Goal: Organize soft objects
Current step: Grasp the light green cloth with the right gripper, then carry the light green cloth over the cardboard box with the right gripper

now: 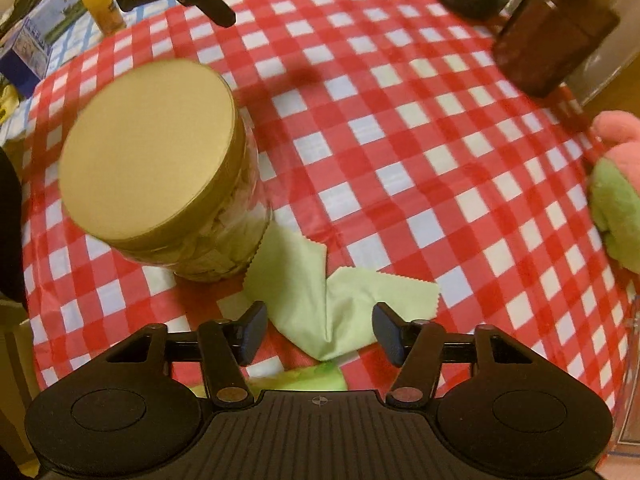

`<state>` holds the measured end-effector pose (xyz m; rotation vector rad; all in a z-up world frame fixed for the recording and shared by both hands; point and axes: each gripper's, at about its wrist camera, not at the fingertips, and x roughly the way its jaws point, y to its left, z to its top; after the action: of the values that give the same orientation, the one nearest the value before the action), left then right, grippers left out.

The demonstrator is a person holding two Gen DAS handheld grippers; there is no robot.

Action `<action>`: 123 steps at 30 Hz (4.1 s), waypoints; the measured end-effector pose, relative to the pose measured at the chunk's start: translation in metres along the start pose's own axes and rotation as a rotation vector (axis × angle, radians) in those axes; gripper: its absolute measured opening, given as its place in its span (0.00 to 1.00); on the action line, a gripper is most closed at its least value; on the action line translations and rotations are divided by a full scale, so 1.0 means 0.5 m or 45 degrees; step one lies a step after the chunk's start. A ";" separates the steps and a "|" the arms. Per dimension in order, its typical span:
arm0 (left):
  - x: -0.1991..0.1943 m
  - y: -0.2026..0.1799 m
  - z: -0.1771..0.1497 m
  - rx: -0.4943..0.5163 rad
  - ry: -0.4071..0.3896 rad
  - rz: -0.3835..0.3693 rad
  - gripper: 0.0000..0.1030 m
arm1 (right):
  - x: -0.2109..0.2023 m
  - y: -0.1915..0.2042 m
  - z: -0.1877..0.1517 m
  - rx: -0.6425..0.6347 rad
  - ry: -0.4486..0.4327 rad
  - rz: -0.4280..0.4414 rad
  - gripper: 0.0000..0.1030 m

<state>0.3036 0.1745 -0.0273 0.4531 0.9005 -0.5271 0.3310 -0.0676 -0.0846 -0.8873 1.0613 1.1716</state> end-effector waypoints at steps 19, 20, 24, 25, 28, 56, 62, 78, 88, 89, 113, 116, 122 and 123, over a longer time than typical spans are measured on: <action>0.020 0.001 0.009 -0.010 0.001 0.001 0.88 | -0.018 -0.064 0.002 0.243 -0.080 -0.015 0.01; 0.019 0.002 0.011 -0.011 -0.001 0.004 0.88 | -0.036 -0.071 0.000 0.275 -0.114 -0.021 0.01; 0.013 0.004 0.019 -0.024 -0.006 0.011 0.88 | -0.092 -0.094 -0.009 0.369 -0.223 -0.056 0.01; 0.012 0.004 0.022 -0.027 -0.006 0.011 0.88 | -0.104 -0.098 -0.008 0.392 -0.245 -0.063 0.01; 0.012 0.003 0.030 -0.033 -0.002 0.013 0.88 | -0.138 -0.108 -0.010 0.449 -0.298 -0.090 0.01; 0.038 0.028 0.027 -0.294 -0.055 0.026 0.61 | -0.124 -0.088 -0.067 0.742 -0.284 -0.186 0.01; 0.047 0.022 0.009 -0.296 -0.074 0.018 0.57 | -0.113 -0.083 -0.049 0.760 -0.268 -0.160 0.01; 0.107 0.015 -0.096 -0.351 -0.017 -0.132 0.16 | -0.071 -0.080 -0.006 0.768 -0.265 -0.110 0.01; 0.118 0.003 -0.047 -0.330 0.039 -0.128 0.09 | -0.110 -0.115 -0.071 0.921 -0.376 -0.165 0.01; 0.114 0.004 -0.035 -0.331 0.039 -0.121 0.09 | -0.119 -0.119 -0.087 0.951 -0.394 -0.171 0.01; 0.089 -0.423 0.432 -0.020 -0.099 -0.330 0.10 | -0.367 0.017 -0.566 1.470 -0.537 -0.453 0.01; 0.122 -0.497 0.453 0.003 -0.073 -0.374 0.10 | -0.361 0.037 -0.607 1.494 -0.501 -0.476 0.01; 0.171 -0.599 0.453 0.037 0.004 -0.449 0.10 | -0.311 0.071 -0.643 1.464 -0.390 -0.376 0.01; 0.179 -0.611 0.452 0.046 0.017 -0.457 0.10 | -0.300 0.072 -0.646 1.461 -0.377 -0.356 0.01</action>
<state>0.3031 -0.2161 -0.0237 0.3283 0.9924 -0.8700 0.2300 -0.4069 -0.0306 0.0562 1.0890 0.2990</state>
